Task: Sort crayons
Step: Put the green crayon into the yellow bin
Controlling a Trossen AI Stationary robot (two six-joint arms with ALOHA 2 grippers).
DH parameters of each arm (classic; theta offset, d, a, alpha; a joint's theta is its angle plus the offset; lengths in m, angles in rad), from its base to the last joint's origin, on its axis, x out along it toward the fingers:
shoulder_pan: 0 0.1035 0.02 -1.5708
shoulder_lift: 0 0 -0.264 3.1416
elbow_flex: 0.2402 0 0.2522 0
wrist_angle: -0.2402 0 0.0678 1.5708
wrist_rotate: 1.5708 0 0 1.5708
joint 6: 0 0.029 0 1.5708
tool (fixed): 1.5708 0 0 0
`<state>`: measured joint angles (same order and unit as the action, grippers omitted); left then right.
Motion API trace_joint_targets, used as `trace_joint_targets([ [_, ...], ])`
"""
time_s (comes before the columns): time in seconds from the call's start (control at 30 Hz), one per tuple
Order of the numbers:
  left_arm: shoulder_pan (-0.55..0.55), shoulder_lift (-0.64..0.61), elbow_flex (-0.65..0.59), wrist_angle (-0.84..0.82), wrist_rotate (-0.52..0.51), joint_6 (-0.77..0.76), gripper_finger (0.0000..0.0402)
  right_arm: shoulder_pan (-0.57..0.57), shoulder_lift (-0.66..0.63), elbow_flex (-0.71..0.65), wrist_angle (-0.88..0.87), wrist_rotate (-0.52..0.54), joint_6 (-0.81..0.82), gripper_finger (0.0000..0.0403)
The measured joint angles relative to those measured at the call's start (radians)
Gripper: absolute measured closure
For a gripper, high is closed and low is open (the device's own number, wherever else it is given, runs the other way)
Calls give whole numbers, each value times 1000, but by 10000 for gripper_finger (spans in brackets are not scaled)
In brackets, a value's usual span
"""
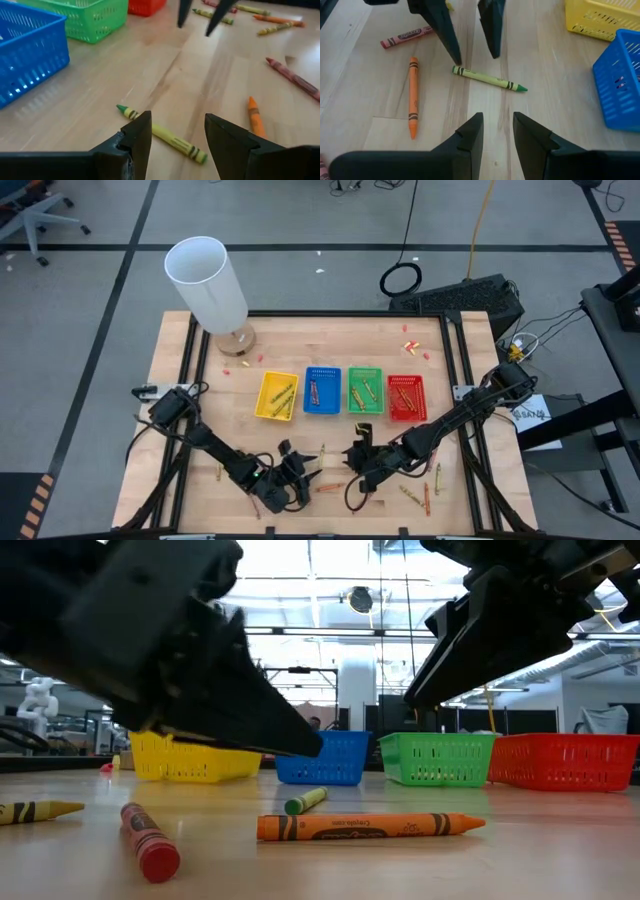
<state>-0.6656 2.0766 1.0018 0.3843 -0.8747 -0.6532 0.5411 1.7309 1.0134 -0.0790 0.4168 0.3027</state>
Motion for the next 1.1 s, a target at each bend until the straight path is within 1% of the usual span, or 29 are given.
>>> trace_joint_targets([
  [0.1,17,0,0,-8,27,-12,220,0,0,0,0,0,0,310],
  [0.2,40,0,0,-20,94,17,220,0,0,0,0,0,0,310],
  [0.33,68,0,0,-37,154,-16,220,0,0,0,0,0,0,310],
  [0.5,89,-1,0,-69,166,-16,220,0,0,0,0,0,0,310],
  [0.63,116,-4,2,-123,212,-23,220,0,0,0,0,0,0,310],
  [0.73,128,-5,2,-126,238,-18,220,0,0,0,0,0,0,310],
  [0.93,145,-6,2,-129,270,54,220,0,0,0,0,0,-3,310],
  [1.1,146,-11,4,-178,297,84,220,0,0,0,0,0,-4,310],
])
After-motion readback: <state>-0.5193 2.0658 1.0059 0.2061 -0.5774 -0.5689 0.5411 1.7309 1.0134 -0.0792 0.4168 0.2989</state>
